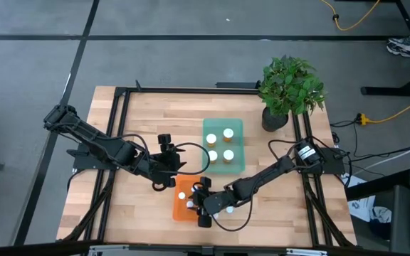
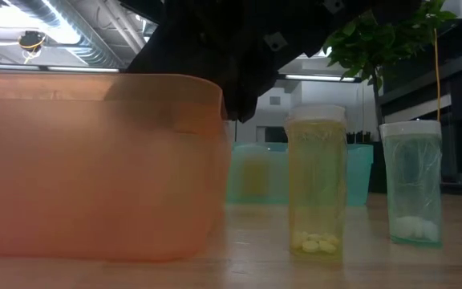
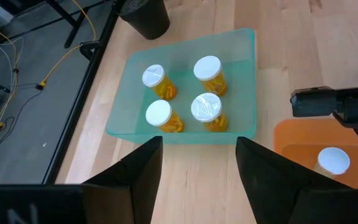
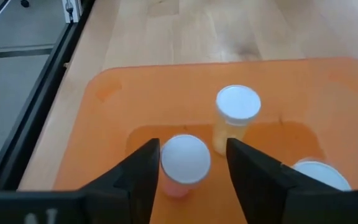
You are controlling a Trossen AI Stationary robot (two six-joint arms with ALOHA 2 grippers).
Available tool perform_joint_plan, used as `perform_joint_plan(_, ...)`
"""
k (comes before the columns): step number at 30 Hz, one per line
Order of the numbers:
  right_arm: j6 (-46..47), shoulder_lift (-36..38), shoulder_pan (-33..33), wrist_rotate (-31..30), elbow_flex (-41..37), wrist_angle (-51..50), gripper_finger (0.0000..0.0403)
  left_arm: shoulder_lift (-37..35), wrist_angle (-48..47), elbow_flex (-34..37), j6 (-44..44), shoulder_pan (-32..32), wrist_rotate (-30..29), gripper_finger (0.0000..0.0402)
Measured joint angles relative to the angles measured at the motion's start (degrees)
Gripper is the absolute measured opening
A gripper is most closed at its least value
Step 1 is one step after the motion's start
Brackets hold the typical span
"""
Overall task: Pick and place medicine bottles into bin by pill shape (circle, oval)
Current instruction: Put the small pink pill bottle into the orange bin, then put the small blue pill bottle into the orange bin
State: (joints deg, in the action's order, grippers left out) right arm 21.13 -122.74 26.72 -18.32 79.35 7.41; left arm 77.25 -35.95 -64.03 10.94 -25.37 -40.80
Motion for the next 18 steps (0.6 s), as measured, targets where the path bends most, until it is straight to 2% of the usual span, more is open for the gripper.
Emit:
perform_joint_plan(11,-4.48,3.07,0.33,-1.05,0.09,-0.77,0.0165,0.00,-0.01,0.00,0.00,0.00,0.00,0.0195)
perform_joint_plan(18,-5.95,11.70,0.33,-3.53,0.09,-11.35,0.0164,0.00,-0.01,0.00,0.00,-0.02,0.00,0.0195)
